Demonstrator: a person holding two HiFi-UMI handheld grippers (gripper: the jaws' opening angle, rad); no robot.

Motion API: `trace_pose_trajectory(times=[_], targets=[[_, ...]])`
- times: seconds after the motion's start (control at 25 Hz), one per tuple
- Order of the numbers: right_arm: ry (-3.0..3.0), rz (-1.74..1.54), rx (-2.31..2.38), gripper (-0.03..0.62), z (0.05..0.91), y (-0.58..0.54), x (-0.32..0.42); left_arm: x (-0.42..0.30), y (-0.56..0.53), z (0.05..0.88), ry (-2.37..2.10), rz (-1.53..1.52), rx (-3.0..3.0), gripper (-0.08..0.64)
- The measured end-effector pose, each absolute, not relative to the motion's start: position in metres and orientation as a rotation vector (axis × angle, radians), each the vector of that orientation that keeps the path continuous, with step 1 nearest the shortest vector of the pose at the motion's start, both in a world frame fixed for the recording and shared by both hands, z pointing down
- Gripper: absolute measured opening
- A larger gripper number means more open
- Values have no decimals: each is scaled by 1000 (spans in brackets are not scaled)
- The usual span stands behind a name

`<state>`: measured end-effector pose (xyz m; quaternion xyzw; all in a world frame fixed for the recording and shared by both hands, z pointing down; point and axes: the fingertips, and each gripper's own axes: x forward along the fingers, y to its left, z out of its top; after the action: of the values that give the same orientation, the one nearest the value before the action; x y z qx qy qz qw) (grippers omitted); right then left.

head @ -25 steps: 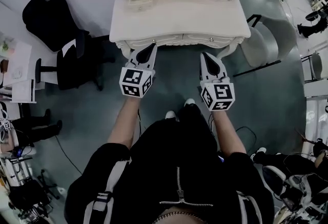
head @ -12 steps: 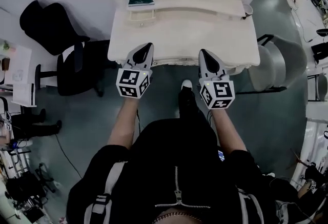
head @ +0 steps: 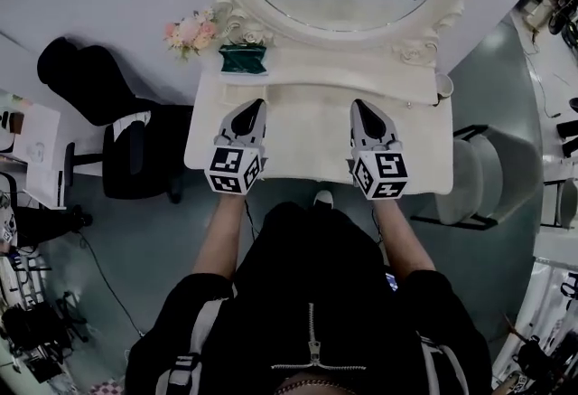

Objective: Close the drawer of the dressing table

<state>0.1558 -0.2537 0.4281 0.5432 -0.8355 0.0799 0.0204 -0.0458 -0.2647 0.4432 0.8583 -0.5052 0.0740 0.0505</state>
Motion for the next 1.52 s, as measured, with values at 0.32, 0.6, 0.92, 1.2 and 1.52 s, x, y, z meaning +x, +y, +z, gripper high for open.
trace_pose_trajectory(times=[0.32,0.6,0.92,1.2,1.52], targets=[[-2585,280,1665,2,433,-305,147,-53,-315,444,-1536,229,2595,2],[-2586,293,1621,2,438,-327,128,-70,-334,447,-1547,226,2570,2],[-2615,329,1466,2,460,-337,74,-114,-331,477,-1598,277,2469,2],[-2625,358,1362,2,479,-338,40,-146,-311,522,-1597,324,2350,2],[-2608,368,1355,2,485,-345,36,-156,-315,566,-1581,358,2254,117]])
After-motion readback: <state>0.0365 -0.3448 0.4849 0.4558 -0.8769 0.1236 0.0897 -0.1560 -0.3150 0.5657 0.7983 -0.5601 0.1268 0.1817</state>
